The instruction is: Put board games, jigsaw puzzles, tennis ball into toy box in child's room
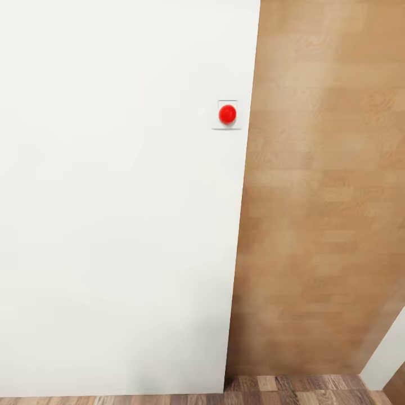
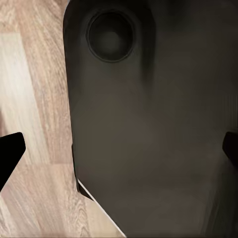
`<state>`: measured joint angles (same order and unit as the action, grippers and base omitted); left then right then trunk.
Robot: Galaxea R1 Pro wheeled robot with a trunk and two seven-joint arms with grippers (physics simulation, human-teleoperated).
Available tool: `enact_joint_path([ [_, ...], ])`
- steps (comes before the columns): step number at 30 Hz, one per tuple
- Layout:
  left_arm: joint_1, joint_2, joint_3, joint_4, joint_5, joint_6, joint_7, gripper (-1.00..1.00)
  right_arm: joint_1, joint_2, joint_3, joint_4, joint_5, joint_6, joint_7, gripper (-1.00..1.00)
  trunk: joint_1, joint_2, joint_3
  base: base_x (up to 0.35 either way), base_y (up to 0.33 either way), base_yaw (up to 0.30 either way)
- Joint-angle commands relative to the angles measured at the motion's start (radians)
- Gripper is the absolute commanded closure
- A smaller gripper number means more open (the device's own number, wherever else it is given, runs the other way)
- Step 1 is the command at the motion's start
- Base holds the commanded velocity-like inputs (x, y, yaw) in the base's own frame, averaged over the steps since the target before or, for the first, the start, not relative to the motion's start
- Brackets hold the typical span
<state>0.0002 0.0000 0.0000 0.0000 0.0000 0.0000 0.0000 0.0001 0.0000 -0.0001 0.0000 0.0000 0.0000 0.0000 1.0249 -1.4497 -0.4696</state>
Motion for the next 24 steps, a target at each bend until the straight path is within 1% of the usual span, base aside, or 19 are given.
enact_joint_path([
  [1, 0.000, 0.000, 0.000, 0.000, 0.000, 0.000, 0.000, -1.00, 0.000, 0.000, 0.000, 0.000, 0.000, 0.000, 0.000, -1.00, 0.000, 0.000, 0.000, 0.000, 0.000, 0.000],
  [2, -0.002, -0.005, 0.001, 0.001, 0.002, -0.002, -0.002, -1.00, -0.002, 0.003, 0.000, 0.005, -0.006, 0.006, 0.006, -1.00, 0.000, 0.000, 0.000, 0.000, 0.000, 0.000],
  [7, -0.002, -0.005, 0.002, 0.001, 0.002, -0.002, -0.002, -1.00, -0.002, 0.003, 0.000, 0.006, -0.009, 0.028, 0.014, -1.00, 0.000, 0.000, 0.000, 0.000, 0.000, 0.000],
  [9, -0.002, -0.011, 0.001, -0.001, 0.002, -0.003, -0.002, -1.00, -0.002, 0.013, -0.001, 0.006, -0.010, 0.027, 0.014, -1.00, 0.000, 0.000, 0.000, 0.000, 0.000, 0.000],
  [13, -0.002, -0.009, 0.002, -0.001, 0.002, -0.012, -0.002, -1.00, -0.002, 0.034, -0.001, 0.006, -0.012, 0.021, 0.014, -1.00, 0.000, 0.000, 0.000, 0.000, 0.000, 0.000],
  [19, -0.002, -0.008, 0.001, -0.002, 0.002, -0.042, -0.002, -1.00, -0.002, 0.039, -0.001, 0.006, -0.012, 0.021, 0.014, -1.00, 0.000, 0.000, 0.000, 0.000, 0.000, 0.000],
  [24, -0.002, -0.009, 0.003, -0.002, 0.002, -0.054, -0.002, -1.00, -0.002, 0.040, -0.001, 0.006, -0.011, 0.018, 0.014, -1.00, 0.000, 0.000, 0.000, 0.000, 0.000, 0.000],
])
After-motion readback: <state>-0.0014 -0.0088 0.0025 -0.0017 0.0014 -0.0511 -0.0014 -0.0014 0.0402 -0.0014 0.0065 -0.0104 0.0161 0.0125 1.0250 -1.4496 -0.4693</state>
